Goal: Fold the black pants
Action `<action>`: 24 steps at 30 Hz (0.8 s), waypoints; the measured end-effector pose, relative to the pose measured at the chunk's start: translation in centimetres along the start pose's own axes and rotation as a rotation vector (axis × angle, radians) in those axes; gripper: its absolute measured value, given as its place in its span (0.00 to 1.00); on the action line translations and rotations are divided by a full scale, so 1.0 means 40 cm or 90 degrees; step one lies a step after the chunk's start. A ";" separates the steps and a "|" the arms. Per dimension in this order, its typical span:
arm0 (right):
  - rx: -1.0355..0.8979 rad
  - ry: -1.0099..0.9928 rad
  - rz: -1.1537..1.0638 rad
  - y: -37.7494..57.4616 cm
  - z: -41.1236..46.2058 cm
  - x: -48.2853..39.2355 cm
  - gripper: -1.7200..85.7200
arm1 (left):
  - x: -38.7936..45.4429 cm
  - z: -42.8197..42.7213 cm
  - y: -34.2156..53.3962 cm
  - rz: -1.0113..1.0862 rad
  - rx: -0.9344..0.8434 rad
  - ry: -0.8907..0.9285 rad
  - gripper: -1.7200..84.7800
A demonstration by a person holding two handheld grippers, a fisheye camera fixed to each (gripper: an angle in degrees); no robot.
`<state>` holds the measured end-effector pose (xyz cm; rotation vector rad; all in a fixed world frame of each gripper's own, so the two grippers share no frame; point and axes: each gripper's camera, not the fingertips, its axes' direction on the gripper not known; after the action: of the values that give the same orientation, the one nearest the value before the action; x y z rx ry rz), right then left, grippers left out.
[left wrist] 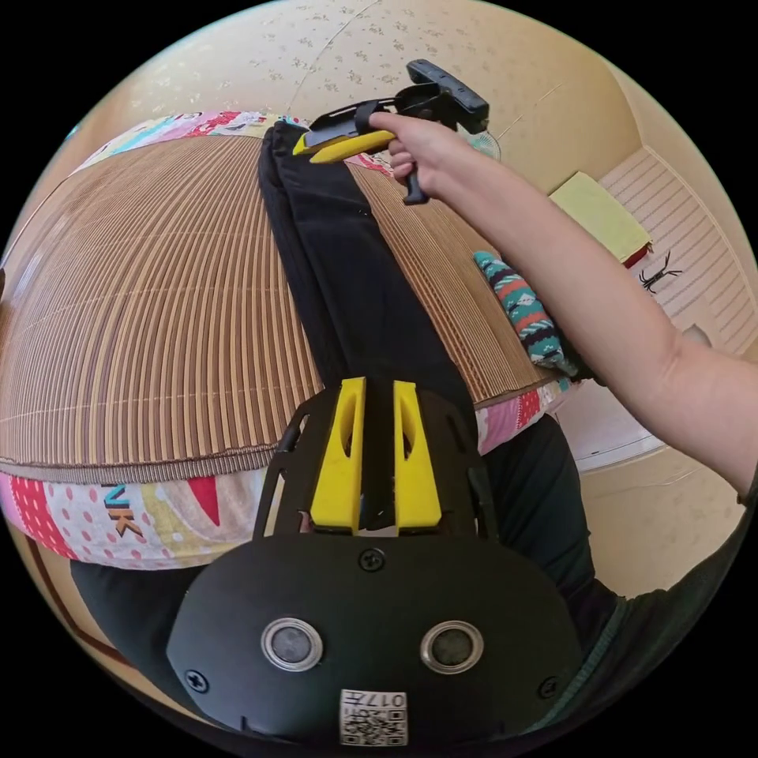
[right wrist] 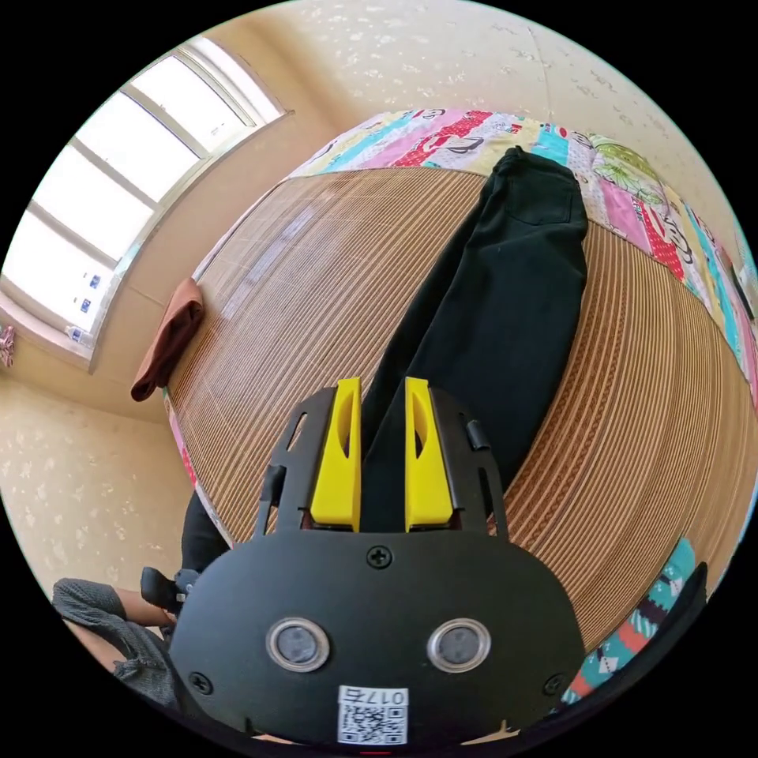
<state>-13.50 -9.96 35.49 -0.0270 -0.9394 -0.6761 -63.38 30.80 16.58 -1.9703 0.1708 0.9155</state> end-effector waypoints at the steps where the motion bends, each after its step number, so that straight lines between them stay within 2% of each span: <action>1: 0.000 -0.009 0.009 -0.016 0.011 0.002 0.12 | -0.005 0.005 -0.005 0.007 -0.005 -0.004 0.08; 3: 0.015 -0.026 0.050 -0.059 0.048 0.011 0.12 | -0.013 0.011 -0.011 0.013 -0.010 -0.008 0.07; 7: -0.016 0.039 0.107 -0.076 0.120 0.019 0.09 | -0.041 0.017 -0.023 0.007 -0.009 0.019 0.02; 11: 0.062 0.099 0.062 -0.035 0.091 -0.036 0.04 | -0.080 0.007 -0.038 -0.015 -0.005 0.063 0.01; 17: 0.211 0.151 -0.017 0.035 0.000 -0.142 0.03 | -0.120 -0.049 -0.051 -0.026 0.015 0.112 0.01; 22: 0.191 0.074 -0.013 0.032 0.043 -0.105 0.03 | -0.117 -0.076 -0.068 -0.019 0.017 0.096 0.01; 24: 0.141 0.015 0.000 0.018 0.084 -0.052 0.03 | -0.118 -0.078 -0.079 -0.020 0.012 0.091 0.01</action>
<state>-16.43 -7.28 36.15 0.1763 -0.9873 -0.5692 -63.64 28.98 22.80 -2.0160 0.2293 0.7507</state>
